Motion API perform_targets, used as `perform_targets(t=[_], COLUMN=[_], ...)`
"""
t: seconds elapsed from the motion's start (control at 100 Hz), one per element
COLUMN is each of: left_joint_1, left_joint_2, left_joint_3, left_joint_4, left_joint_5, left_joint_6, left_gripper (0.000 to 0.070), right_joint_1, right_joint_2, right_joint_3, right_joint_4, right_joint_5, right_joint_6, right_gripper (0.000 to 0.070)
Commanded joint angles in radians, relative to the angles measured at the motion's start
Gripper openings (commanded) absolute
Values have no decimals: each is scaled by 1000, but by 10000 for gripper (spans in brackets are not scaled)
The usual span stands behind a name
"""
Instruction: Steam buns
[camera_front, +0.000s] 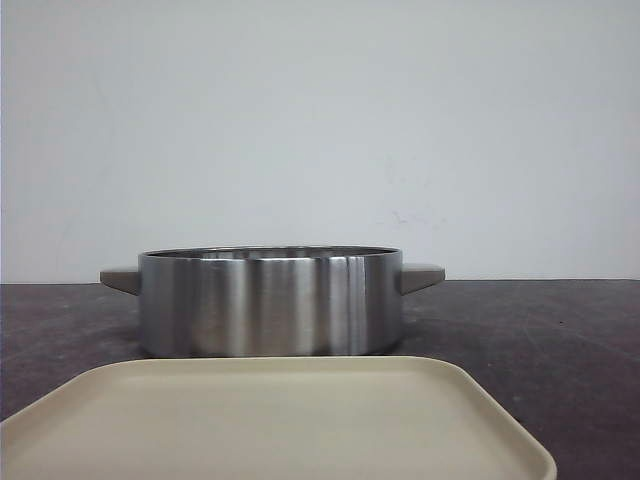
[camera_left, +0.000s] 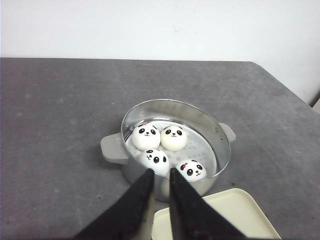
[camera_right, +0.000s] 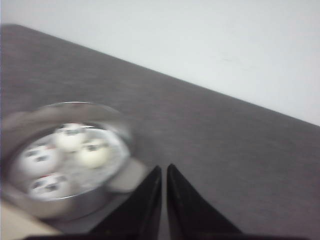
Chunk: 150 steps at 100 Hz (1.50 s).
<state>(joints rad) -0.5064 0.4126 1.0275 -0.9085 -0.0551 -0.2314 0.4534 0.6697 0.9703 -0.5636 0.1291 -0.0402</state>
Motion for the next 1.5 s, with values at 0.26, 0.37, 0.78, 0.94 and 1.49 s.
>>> perform_targets(t=[0.26, 0.37, 0.78, 0.94, 1.49], left_joint_1=[-5, -5, -5, -5, -5], left_joint_2=[2, 2, 2, 2, 2], left_joint_3=[15, 15, 15, 15, 15], left_joint_4=[12, 12, 12, 12, 12], left_joint_5=[-5, -5, -5, -5, -5], left_joint_6=[-5, -5, -5, -5, -5], left_gripper=[0, 0, 0, 0, 0], right_joint_1=[-283, -299, -391, -391, -391], right_joint_2=[-315, -433, -666, -666, -666], right_joint_3=[-557, -711, -958, -958, -958], right_joint_4=[567, 571, 538, 449, 406], right_joint_5=[-95, -99, -193, -194, -234], right_joint_6=[102, 113, 161, 159, 92], right_gripper=[5, 5, 5, 5, 5])
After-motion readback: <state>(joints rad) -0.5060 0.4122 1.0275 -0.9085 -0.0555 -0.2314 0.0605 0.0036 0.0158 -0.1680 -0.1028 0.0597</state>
